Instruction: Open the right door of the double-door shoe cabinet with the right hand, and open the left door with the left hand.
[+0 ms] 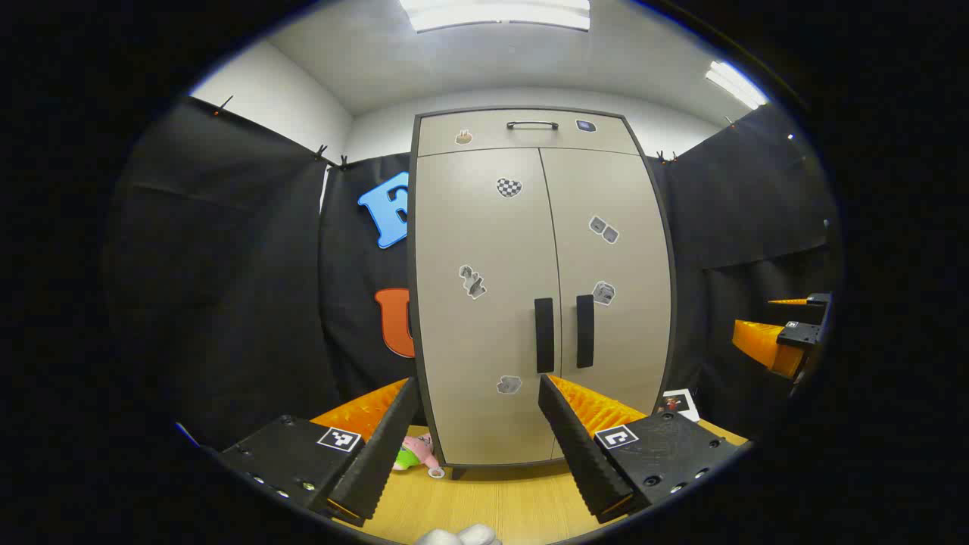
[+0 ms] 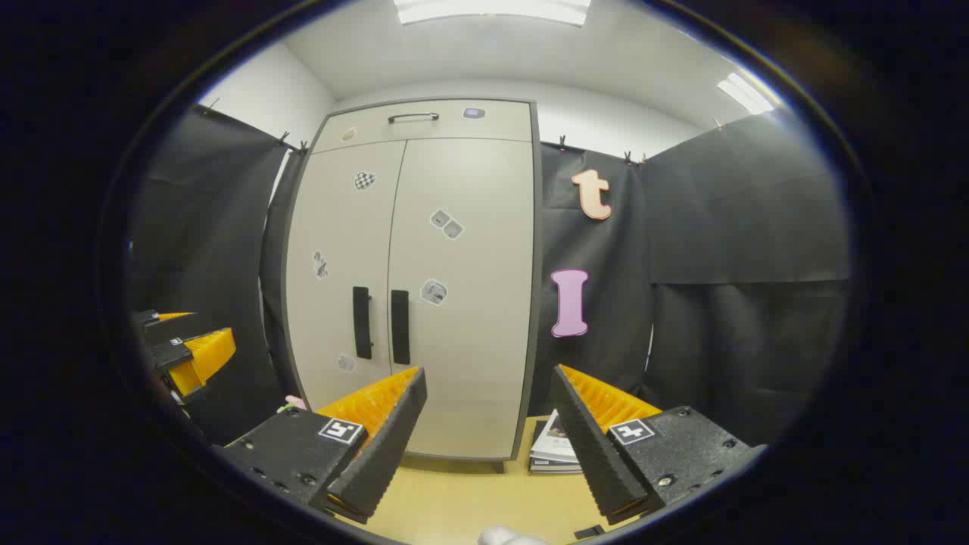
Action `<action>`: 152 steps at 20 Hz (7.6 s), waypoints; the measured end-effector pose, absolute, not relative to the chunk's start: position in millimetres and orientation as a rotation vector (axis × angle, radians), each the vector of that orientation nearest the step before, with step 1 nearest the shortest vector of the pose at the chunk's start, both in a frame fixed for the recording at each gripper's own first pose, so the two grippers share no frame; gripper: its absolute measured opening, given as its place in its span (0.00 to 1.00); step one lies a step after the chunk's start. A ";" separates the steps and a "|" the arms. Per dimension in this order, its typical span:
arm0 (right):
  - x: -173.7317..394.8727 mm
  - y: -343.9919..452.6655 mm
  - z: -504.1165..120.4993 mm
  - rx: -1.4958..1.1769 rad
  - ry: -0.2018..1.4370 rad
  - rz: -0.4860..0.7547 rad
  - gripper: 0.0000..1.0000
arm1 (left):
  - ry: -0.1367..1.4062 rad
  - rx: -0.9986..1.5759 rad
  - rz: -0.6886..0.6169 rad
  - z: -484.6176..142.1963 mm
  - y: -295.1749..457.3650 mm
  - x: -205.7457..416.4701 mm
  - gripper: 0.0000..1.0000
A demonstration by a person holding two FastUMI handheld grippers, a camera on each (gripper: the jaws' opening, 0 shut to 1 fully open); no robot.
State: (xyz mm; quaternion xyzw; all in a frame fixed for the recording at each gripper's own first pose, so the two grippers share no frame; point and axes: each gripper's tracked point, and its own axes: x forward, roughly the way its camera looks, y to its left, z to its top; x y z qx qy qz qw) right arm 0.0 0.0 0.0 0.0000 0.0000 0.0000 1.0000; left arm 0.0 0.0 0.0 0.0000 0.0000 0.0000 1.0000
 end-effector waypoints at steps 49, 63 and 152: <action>264.9 147.5 -10.0 0.037 0.063 0.097 0.41 | 0.081 0.034 0.174 -25.9 54.9 -41.6 0.96; 224.1 135.7 -12.6 0.007 0.080 0.167 0.23 | 0.062 0.013 0.156 -25.3 48.2 -54.8 0.96; -18.5 24.3 -29.4 0.016 0.151 0.035 1.00 | -0.035 -0.023 -0.116 -17.9 -79.3 163.6 0.96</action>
